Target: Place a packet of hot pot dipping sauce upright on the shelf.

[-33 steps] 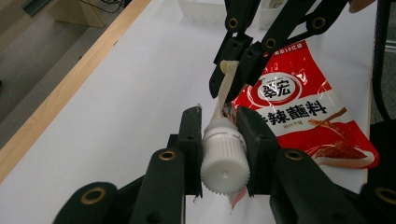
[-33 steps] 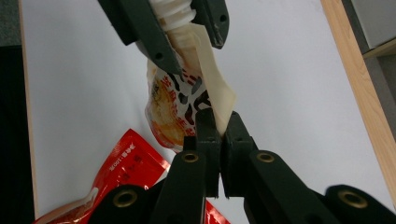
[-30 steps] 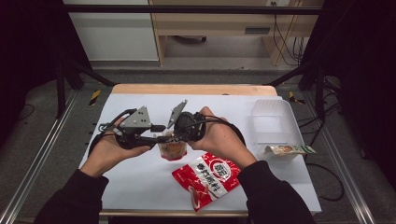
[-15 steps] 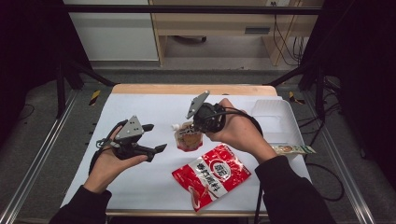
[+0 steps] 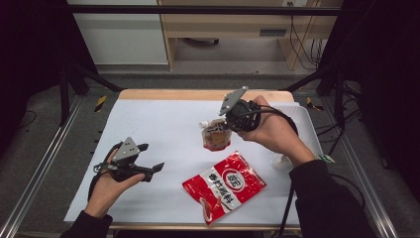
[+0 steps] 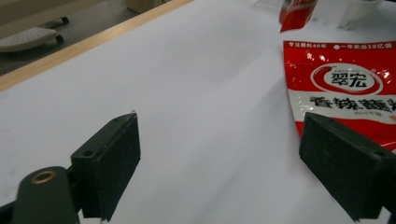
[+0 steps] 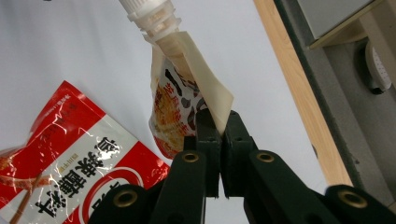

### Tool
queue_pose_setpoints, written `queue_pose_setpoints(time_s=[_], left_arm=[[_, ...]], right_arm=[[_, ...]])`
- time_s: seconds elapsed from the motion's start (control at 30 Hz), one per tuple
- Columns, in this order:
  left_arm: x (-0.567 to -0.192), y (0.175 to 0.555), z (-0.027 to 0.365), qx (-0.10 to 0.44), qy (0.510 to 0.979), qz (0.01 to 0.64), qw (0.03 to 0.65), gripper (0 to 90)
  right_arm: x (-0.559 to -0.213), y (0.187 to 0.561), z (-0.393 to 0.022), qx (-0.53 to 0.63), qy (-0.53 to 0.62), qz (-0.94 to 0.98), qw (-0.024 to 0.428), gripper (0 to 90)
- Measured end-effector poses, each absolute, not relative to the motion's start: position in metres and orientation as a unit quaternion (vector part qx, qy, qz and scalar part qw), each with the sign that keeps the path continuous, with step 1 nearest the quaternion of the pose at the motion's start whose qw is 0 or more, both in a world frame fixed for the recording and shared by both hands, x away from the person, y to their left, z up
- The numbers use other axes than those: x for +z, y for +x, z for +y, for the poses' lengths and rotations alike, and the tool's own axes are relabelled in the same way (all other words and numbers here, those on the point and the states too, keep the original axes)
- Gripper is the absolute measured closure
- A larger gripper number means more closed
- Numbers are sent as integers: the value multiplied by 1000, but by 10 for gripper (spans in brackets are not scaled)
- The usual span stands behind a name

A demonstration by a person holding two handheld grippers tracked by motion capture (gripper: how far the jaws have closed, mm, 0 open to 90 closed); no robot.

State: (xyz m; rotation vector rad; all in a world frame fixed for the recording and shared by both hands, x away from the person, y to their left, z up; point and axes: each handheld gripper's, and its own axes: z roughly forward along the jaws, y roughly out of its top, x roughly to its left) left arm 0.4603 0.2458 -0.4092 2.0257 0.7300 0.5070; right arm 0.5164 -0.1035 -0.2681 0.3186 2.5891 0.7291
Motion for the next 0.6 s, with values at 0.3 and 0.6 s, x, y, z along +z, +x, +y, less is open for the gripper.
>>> queue_pose_setpoints(time_s=[0.3,0.6], left_arm=[[-425,457,259,216,817,309,436,106],[-438,447,275,218,816,322,428,89]], right_arm=[[-262,520,-126,276,121,926,227,883],[-258,517,-152,276,132,923,235,884]])
